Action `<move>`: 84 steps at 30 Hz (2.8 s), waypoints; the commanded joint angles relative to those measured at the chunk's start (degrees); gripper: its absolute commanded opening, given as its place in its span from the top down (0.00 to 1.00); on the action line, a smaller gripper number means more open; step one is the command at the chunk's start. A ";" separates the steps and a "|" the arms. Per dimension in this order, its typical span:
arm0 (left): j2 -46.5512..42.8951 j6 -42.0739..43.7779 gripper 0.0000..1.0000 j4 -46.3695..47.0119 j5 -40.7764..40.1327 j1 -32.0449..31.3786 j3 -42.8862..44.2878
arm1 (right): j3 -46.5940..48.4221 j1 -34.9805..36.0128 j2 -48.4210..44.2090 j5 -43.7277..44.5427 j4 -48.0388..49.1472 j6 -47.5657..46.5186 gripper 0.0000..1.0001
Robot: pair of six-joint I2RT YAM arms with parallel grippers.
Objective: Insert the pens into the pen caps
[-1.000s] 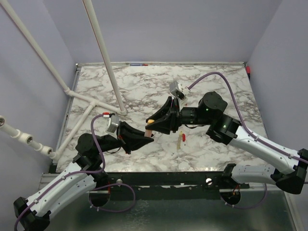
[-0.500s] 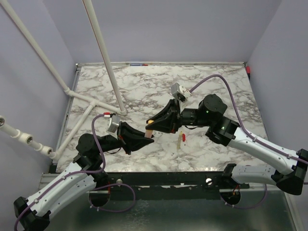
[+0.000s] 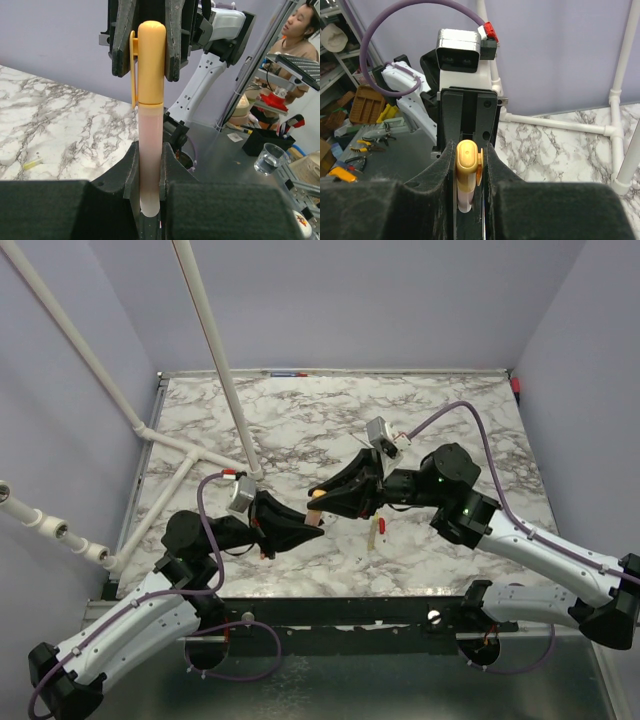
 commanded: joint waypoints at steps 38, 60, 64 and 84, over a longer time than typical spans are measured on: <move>10.46 12.67 1.00 -11.32 -1.15 0.05 26.74 | -15.66 8.02 0.31 3.32 -8.28 1.60 0.99; 3.92 4.77 1.00 -7.88 -0.40 0.00 10.18 | -4.40 8.08 -1.18 9.29 -5.71 3.33 0.96; 2.81 3.84 1.00 -7.95 -0.82 0.07 7.77 | -2.55 8.03 -1.36 11.01 -7.04 3.03 0.88; 1.26 1.38 1.00 -11.66 -0.95 0.05 3.04 | 6.88 8.06 -4.35 23.04 -10.52 0.92 0.53</move>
